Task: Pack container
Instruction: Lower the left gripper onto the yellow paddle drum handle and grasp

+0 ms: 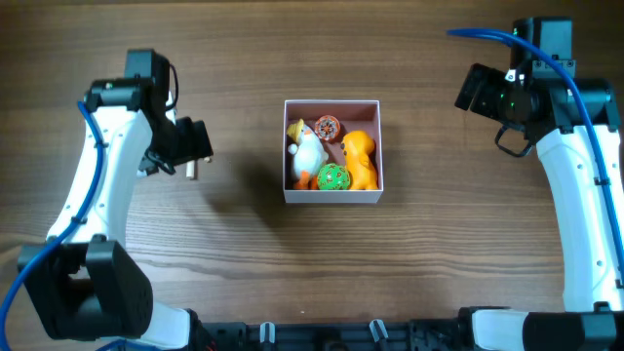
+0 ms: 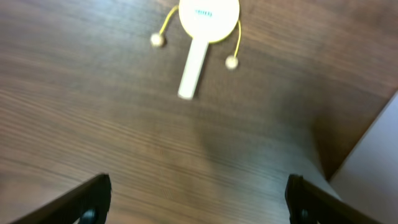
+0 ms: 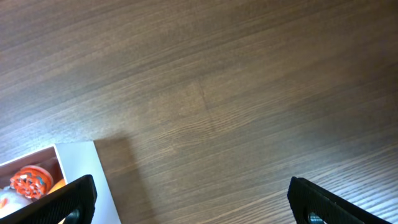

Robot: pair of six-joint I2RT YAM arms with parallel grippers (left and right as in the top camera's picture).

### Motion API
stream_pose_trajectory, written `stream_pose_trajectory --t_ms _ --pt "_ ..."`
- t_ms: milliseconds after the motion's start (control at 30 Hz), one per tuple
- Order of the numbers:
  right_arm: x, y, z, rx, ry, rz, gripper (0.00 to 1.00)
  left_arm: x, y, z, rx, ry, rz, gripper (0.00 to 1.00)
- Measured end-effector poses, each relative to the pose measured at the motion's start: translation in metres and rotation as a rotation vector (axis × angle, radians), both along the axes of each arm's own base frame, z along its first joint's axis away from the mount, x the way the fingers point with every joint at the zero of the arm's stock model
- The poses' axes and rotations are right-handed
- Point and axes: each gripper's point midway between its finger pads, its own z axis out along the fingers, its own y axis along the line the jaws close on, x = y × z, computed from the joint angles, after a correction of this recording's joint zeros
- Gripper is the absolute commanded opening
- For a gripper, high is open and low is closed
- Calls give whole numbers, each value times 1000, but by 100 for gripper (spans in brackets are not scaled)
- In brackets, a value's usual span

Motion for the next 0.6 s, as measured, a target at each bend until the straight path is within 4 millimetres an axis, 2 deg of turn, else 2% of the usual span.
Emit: stream_pose_trajectory --t_ms 200,367,600 --pt "0 0 0 0 0 0 100 3 -2 -40 -24 -37 -36 82" --pt "0 0 0 0 1 0 100 3 -2 -56 -17 -58 -97 70" --pt "0 0 0 0 1 0 100 8 -3 -72 -9 -103 -147 72"
